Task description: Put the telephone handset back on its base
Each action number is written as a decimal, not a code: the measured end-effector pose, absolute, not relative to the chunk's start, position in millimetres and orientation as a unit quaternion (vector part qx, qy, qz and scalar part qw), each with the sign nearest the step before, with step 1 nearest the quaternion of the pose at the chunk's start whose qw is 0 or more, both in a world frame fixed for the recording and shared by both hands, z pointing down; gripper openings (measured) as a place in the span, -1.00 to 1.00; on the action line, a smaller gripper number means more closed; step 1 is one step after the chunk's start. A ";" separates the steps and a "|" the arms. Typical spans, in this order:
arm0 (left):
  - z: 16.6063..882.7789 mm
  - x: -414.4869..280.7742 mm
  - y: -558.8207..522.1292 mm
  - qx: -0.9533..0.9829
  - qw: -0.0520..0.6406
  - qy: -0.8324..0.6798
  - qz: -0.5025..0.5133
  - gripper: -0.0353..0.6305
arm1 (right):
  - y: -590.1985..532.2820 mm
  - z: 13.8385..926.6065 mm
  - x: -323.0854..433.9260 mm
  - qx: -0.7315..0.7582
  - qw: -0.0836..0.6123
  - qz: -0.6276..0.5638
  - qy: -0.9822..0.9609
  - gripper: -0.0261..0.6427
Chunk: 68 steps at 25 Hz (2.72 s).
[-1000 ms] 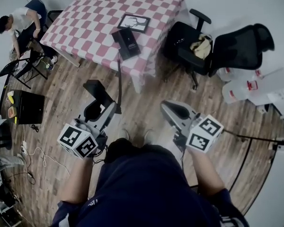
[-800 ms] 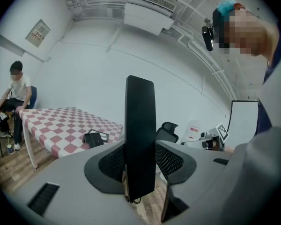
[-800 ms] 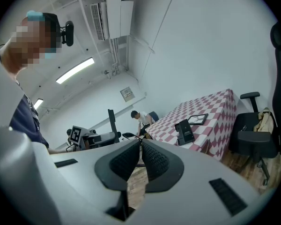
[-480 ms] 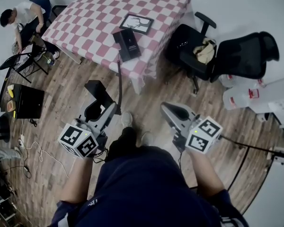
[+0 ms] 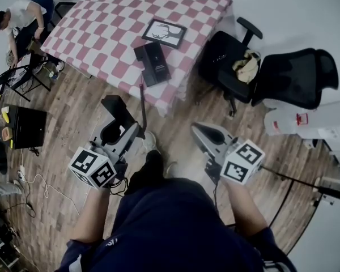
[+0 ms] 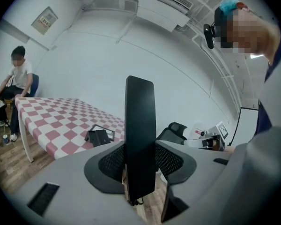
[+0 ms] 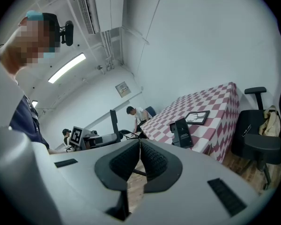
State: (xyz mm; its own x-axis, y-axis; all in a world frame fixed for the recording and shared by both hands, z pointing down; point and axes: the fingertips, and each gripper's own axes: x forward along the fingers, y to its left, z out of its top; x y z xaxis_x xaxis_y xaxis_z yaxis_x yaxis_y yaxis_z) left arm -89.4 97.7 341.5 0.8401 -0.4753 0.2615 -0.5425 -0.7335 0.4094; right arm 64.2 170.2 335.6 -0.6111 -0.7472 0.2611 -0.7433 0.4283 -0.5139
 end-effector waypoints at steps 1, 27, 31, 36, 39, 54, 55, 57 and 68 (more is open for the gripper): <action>345.3 -88.3 89.0 0.928 0.245 -0.271 0.071 -0.24 | 161.4 339.1 65.7 -0.444 0.001 -0.306 0.842 -0.87; 426.7 -70.1 -63.4 0.896 0.394 -0.186 0.085 -0.24 | -1.1 362.6 54.4 -0.491 -0.023 -0.356 0.795 -0.87; 444.3 -69.8 -70.5 0.884 0.413 -0.196 0.099 -0.24 | -9.2 367.2 52.5 -0.485 -0.029 -0.364 0.795 -0.87; 462.3 -64.5 -79.4 0.870 0.432 -0.212 0.107 -0.24 | -13.7 381.6 58.9 -0.472 -0.034 -0.380 0.795 -0.87; 471.1 -59.2 -84.1 0.860 0.445 -0.225 0.108 -0.24 | -20.4 389.5 63.0 -0.457 -0.036 -0.390 0.799 -0.87; 519.1 -16.9 -109.4 0.817 0.480 -0.298 0.120 -0.24 | -58.1 417.2 125.1 -0.392 -0.053 -0.424 0.815 -0.87; 521.8 -14.8 -111.2 0.814 0.480 -0.301 0.122 -0.24 | -60.1 418.8 129.3 -0.389 -0.053 -0.427 0.814 -0.87; 528.4 -11.6 -114.9 0.810 0.482 -0.309 0.128 -0.24 | -63.3 423.2 136.6 -0.384 -0.055 -0.432 0.814 -0.87; 560.6 -3.9 -125.7 0.785 0.494 -0.333 0.169 -0.24 | -79.0 441.7 151.9 -0.357 -0.065 -0.450 0.816 -0.87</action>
